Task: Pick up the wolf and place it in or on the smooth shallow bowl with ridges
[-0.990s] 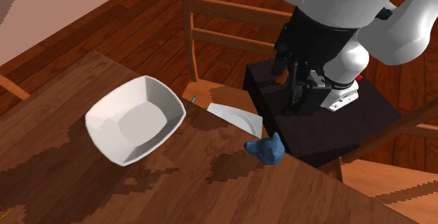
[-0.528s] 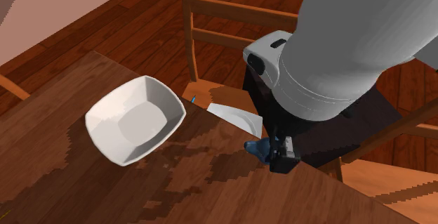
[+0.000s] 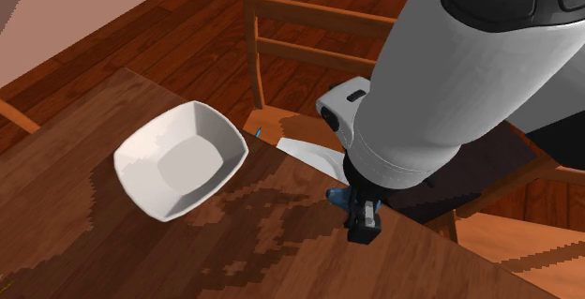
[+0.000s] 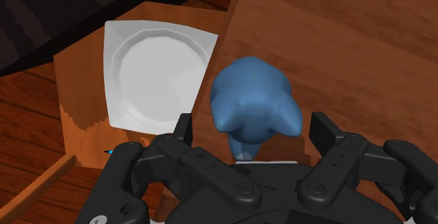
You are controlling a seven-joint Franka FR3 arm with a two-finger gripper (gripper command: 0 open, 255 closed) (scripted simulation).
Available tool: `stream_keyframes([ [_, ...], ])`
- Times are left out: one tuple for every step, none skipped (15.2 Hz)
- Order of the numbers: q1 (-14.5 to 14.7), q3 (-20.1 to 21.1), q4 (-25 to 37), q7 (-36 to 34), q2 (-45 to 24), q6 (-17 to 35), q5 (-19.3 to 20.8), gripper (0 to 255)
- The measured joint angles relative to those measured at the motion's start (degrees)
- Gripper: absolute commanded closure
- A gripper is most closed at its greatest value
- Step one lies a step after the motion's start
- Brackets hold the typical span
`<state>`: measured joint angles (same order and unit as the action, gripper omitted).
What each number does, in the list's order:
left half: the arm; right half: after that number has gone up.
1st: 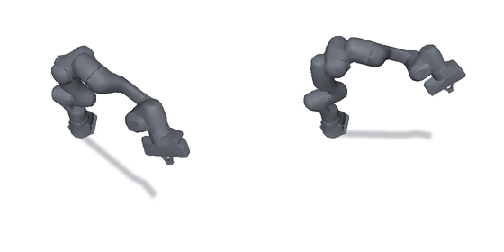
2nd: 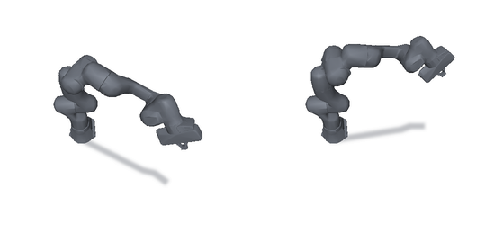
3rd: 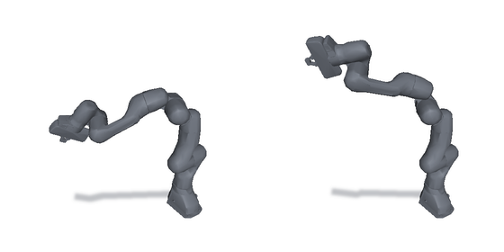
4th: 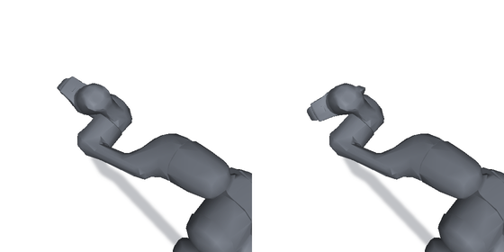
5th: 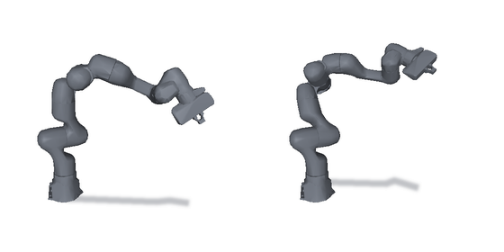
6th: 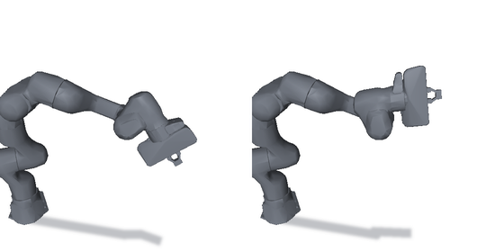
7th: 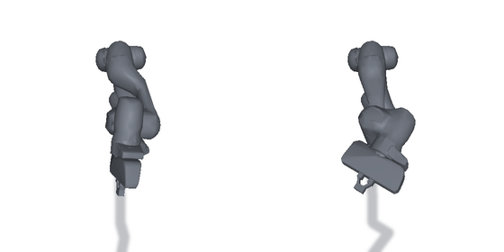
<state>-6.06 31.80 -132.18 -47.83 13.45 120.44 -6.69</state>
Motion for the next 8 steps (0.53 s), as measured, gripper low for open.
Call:
stream_keyframes([
  [-0.03, 0.04, -0.10, -0.05, -0.19, 0.27, 0.08, 0],
  [-0.04, 0.06, -0.21, -0.06, -0.26, 0.47, 0.11, 0],
  [-0.04, 0.07, -0.28, -0.08, -0.29, 0.57, 0.12, 0],
  [-0.04, 0.09, -0.33, -0.09, -0.30, 0.63, 0.12, 0],
  [-0.04, 0.09, -0.35, -0.10, -0.31, 0.66, 0.12, 0],
  [-0.03, 0.10, -0.36, -0.11, -0.31, 0.67, 0.12, 0],
  [-0.03, 0.10, -0.36, -0.11, -0.31, 0.67, 0.12, 255],
  [-0.04, 0.09, -0.34, -0.11, -0.30, 0.67, 0.13, 255],
])
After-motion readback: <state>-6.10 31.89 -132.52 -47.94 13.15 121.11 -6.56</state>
